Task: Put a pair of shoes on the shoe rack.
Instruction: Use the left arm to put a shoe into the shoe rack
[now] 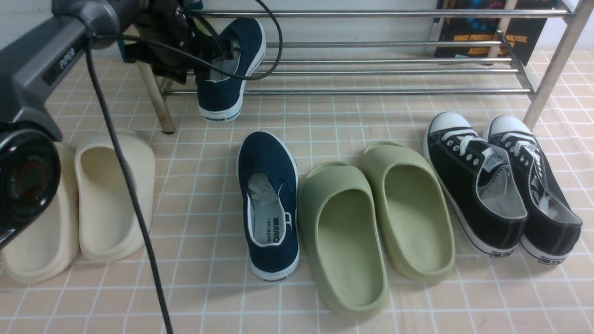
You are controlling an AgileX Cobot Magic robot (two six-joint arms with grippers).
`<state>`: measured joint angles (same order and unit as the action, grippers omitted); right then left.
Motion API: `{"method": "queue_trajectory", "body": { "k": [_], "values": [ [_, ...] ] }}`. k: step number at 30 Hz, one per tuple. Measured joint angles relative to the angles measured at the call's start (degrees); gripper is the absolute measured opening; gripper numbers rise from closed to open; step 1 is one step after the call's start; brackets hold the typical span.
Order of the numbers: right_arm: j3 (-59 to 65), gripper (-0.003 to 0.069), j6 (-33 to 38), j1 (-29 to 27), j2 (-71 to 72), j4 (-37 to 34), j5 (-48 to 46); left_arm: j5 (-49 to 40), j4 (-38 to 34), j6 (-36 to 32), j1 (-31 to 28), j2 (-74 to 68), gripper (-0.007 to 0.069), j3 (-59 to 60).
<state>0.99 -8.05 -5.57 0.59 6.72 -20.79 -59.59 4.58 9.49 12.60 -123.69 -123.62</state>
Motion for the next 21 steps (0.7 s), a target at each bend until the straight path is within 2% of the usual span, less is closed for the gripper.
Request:
{"method": "queue_trajectory", "body": {
  "k": [2,3,8,11,15,21],
  "values": [
    [0.00,0.0240,0.00,0.00,0.00,0.00,0.00,-2.93,0.05,-1.68,0.00,1.38,0.0329,0.06],
    [0.00,0.0240,0.00,0.00,0.00,0.00,0.00,-8.01,0.25,-4.11,0.07,4.00,0.0319,0.70],
    [0.00,0.0240,0.00,0.00,0.00,0.00,0.00,-10.50,0.23,-5.30,0.07,8.88,0.0246,7.00],
    [0.00,0.0240,0.00,0.00,0.00,0.00,0.00,-7.99,-1.25,-5.54,0.07,10.21,0.0202,12.79],
    [0.00,0.0240,0.00,0.00,0.00,0.00,0.00,2.72,-4.58,-5.71,0.07,9.65,0.0123,22.39],
    [0.00,0.0240,0.00,0.00,0.00,0.00,0.00,13.25,-5.76,-5.71,0.07,5.91,0.0052,22.84]
  ]
}}
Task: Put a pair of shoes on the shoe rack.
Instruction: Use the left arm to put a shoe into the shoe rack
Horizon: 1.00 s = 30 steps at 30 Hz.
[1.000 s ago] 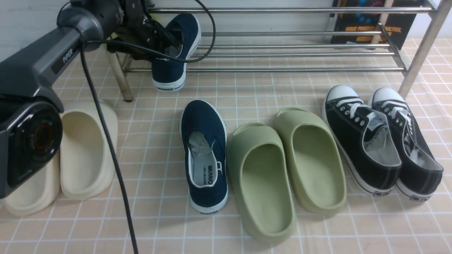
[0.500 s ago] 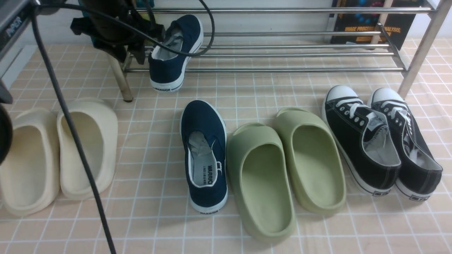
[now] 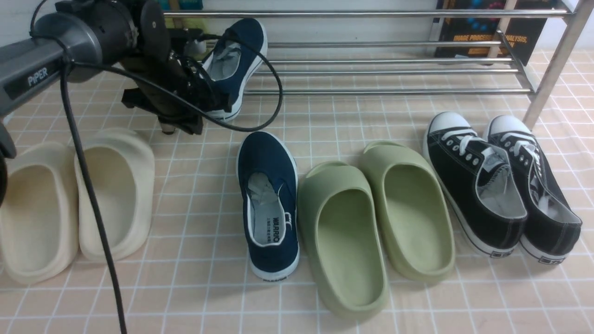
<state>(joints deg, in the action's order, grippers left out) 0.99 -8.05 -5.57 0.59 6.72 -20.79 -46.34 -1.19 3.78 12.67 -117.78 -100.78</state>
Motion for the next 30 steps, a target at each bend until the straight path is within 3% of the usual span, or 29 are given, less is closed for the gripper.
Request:
{"method": "queue_trajectory", "body": {
  "k": [13,21,30],
  "values": [
    [0.00,0.0240,0.00,0.00,0.00,0.00,0.00,-0.67,-4.66,0.00,0.17,-9.43,0.0034,-16.37],
    [0.00,0.0240,0.00,0.00,0.00,0.00,0.00,-1.14,-4.23,0.00,0.17,-9.73,0.0038,-18.20],
    [0.00,0.0240,0.00,0.00,0.00,0.00,0.00,-12.62,-0.47,0.00,0.17,0.88,0.0050,-20.02]
  ]
}}
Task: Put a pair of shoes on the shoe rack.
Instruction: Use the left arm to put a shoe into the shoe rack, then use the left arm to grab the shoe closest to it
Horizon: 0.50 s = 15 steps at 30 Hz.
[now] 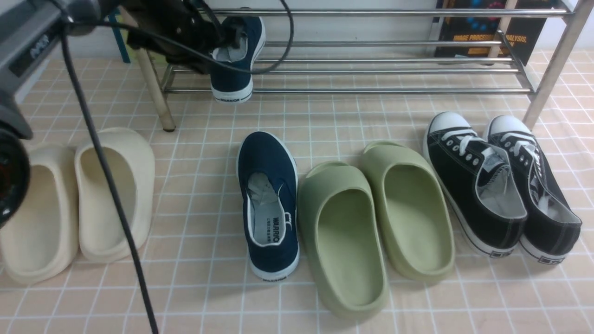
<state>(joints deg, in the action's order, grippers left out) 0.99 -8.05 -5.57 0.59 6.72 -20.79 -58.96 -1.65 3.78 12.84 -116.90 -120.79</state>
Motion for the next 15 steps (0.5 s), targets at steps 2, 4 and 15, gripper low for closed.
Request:
{"method": "queue_trajectory", "body": {
  "k": [2,4,15],
  "values": [
    [0.00,0.0240,0.00,0.00,0.00,0.00,0.00,-2.29,0.95,0.00,0.00,3.63,0.0052,-0.28],
    [0.00,0.0240,0.00,0.00,0.00,0.00,0.00,-6.58,2.95,0.00,0.00,9.09,0.0053,-0.60],
    [0.00,0.0240,0.00,0.00,0.00,0.00,0.00,-11.78,11.49,1.78,7.30,31.35,0.0055,19.33]
  ]
}}
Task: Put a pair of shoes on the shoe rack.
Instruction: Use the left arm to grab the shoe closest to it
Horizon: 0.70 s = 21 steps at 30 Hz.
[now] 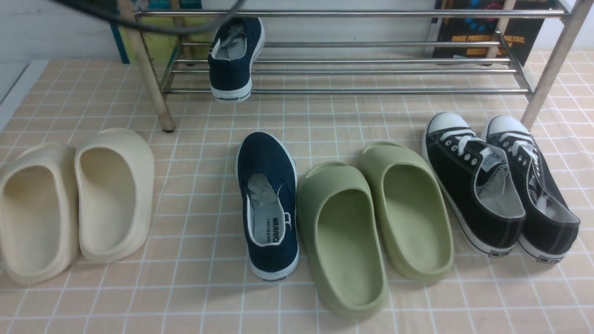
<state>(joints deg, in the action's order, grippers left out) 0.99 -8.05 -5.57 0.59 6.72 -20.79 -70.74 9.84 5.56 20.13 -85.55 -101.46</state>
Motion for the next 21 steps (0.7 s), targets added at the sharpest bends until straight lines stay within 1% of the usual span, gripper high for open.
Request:
{"method": "queue_trajectory", "body": {
  "k": [2,3,5,8,9,10,11,12,14,15,17,18,19,21],
  "values": [
    [0.00,0.0240,0.00,0.00,0.00,0.00,0.00,0.14,0.02,2.28,4.06,3.11,0.0055,7.16],
    [0.00,0.0240,0.00,0.00,0.00,0.00,0.00,0.57,-0.12,3.69,5.21,4.19,0.0055,11.05],
    [0.00,0.0240,0.00,0.00,0.00,0.00,0.00,3.43,-0.14,6.19,8.49,5.94,0.0056,18.02],
    [0.00,0.0240,0.00,0.00,0.00,0.00,0.00,8.25,-0.08,8.96,10.37,6.17,0.0058,25.98],
    [0.00,0.0240,0.00,0.00,0.00,0.00,0.00,8.58,-0.08,8.96,10.48,6.09,0.0058,25.98],
    [0.00,0.0240,0.00,0.00,0.00,0.00,0.00,11.00,-0.08,11.22,10.60,5.55,0.0061,28.98],
    [0.00,0.0240,0.00,0.00,0.00,0.00,0.00,11.65,0.00,11.95,10.60,5.27,0.0062,29.58],
    [0.00,0.0240,0.00,0.00,0.00,0.00,0.00,14.16,0.56,14.79,10.60,4.24,0.0071,31.46],
    [0.00,0.0240,0.00,0.00,0.00,0.00,0.00,15.37,1.25,16.87,10.60,2.94,0.0083,32.35],
    [0.00,0.0240,0.00,0.00,0.00,0.00,0.00,16.52,1.93,18.17,10.60,1.28,0.0104,32.77],
    [0.00,0.0240,0.00,0.00,0.00,0.00,0.00,17.48,2.06,18.83,10.60,-0.33,0.0155,32.84],
    [0.00,0.0240,0.00,0.00,0.00,0.00,0.00,17.84,2.01,18.93,10.60,-0.86,0.0169,32.89],
    [0.00,0.0240,0.00,0.00,0.00,0.00,0.00,18.96,1.64,19.11,10.60,-2.27,0.0230,32.89],
    [0.00,0.0240,0.00,0.00,0.00,0.00,0.00,20.78,-0.02,19.30,10.60,-3.79,0.0316,32.89]
  ]
}}
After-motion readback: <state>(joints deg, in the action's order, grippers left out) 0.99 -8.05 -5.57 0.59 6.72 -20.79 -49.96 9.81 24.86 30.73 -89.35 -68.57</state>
